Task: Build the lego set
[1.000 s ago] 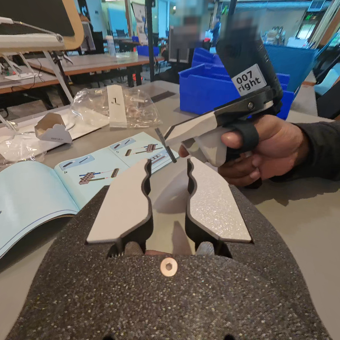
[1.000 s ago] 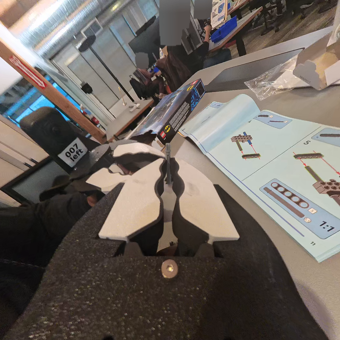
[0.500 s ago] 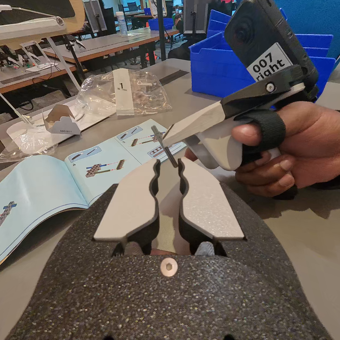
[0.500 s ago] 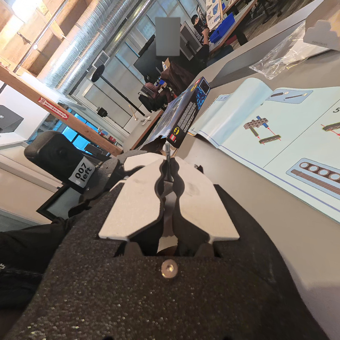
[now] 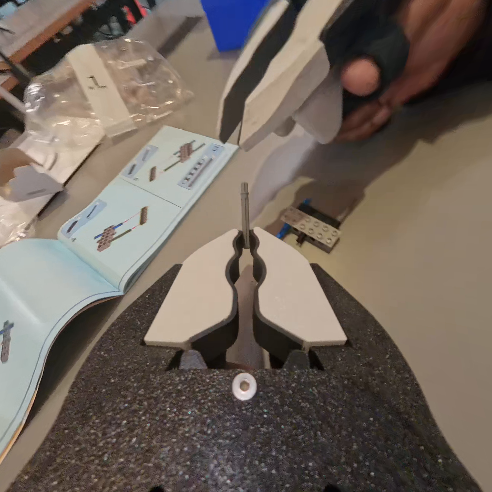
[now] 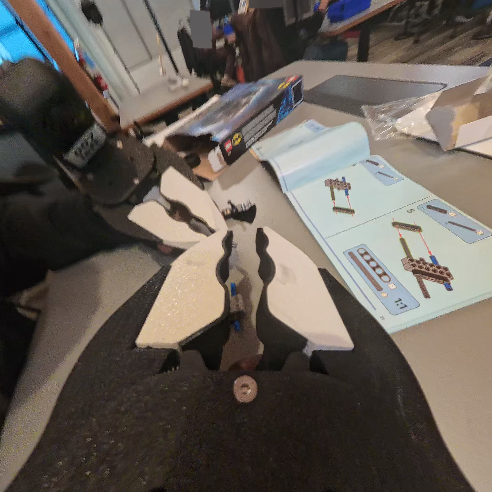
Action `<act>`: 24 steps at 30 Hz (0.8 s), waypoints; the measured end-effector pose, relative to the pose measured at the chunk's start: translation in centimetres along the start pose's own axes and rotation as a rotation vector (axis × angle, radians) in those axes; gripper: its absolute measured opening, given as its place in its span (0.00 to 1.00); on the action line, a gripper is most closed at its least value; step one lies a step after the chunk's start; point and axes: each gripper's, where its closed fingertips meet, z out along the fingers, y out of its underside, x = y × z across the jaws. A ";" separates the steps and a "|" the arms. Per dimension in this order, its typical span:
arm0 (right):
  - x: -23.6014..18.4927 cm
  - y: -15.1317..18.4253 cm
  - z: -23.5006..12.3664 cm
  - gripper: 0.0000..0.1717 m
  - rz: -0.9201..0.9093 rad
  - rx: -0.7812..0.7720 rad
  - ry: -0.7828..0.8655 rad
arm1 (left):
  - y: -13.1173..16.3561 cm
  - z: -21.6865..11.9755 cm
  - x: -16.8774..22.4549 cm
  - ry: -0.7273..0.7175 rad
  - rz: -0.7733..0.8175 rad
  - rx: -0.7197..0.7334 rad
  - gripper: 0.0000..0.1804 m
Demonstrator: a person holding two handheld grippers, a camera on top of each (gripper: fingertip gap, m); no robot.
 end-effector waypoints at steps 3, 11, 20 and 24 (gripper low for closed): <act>-0.5 2.1 0.2 0.10 -0.127 -0.114 -0.006 | 0.8 0.2 1.6 0.090 0.084 -0.053 0.02; -2.1 4.1 -0.2 0.09 -0.212 -0.218 -0.099 | 1.3 0.3 3.1 0.156 0.166 -0.074 0.02; -3.2 5.7 0.1 0.04 -0.320 -0.305 -0.111 | 1.1 0.2 3.6 0.172 0.192 -0.066 0.02; -3.1 5.9 0.1 0.03 -0.346 -0.316 -0.092 | 1.1 0.2 3.6 0.172 0.193 -0.066 0.02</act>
